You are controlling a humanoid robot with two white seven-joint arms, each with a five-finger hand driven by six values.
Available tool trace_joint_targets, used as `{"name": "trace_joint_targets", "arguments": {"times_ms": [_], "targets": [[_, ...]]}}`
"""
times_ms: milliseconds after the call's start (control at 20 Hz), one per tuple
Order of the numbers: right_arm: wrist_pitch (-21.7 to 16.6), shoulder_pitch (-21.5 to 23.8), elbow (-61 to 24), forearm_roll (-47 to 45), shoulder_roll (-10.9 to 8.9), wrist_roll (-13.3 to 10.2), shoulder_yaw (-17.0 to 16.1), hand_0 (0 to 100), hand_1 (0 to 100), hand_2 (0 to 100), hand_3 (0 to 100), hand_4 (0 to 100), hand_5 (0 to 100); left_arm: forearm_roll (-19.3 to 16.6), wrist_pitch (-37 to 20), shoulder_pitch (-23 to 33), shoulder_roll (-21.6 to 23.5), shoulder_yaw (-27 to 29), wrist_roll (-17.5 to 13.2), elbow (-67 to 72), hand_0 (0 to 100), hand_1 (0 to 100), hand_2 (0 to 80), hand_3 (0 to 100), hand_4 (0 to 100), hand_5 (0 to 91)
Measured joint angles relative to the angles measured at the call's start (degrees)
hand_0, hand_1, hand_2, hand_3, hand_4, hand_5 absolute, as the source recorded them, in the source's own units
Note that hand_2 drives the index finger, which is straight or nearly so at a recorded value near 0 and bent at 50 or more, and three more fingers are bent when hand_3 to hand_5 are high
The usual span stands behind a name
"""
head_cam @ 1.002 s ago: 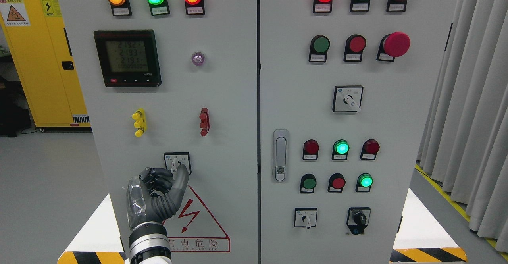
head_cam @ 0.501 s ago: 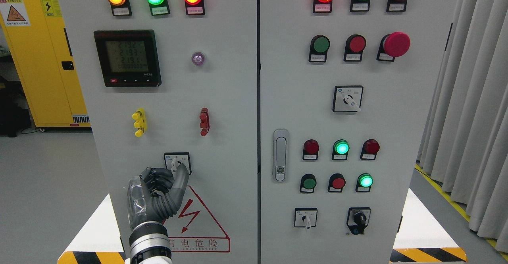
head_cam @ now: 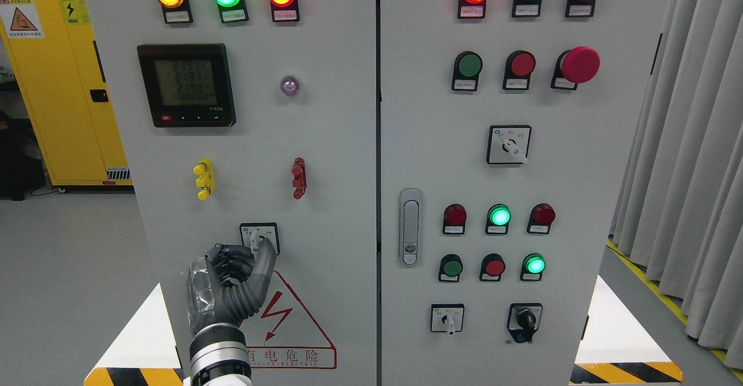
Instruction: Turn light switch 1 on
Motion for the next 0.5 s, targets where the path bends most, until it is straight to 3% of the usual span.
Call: {"name": "trace_joint_targets", "arguments": {"times_ms": [501], "targets": [[0.0,0.0,0.0,0.0,0.0,-0.02,0.0,0,50,4,0,0,0,0.0,0.0,0.0,-0.01,0.02,-0.01,0.05,32,64,64.2,88,87,86.2]]}}
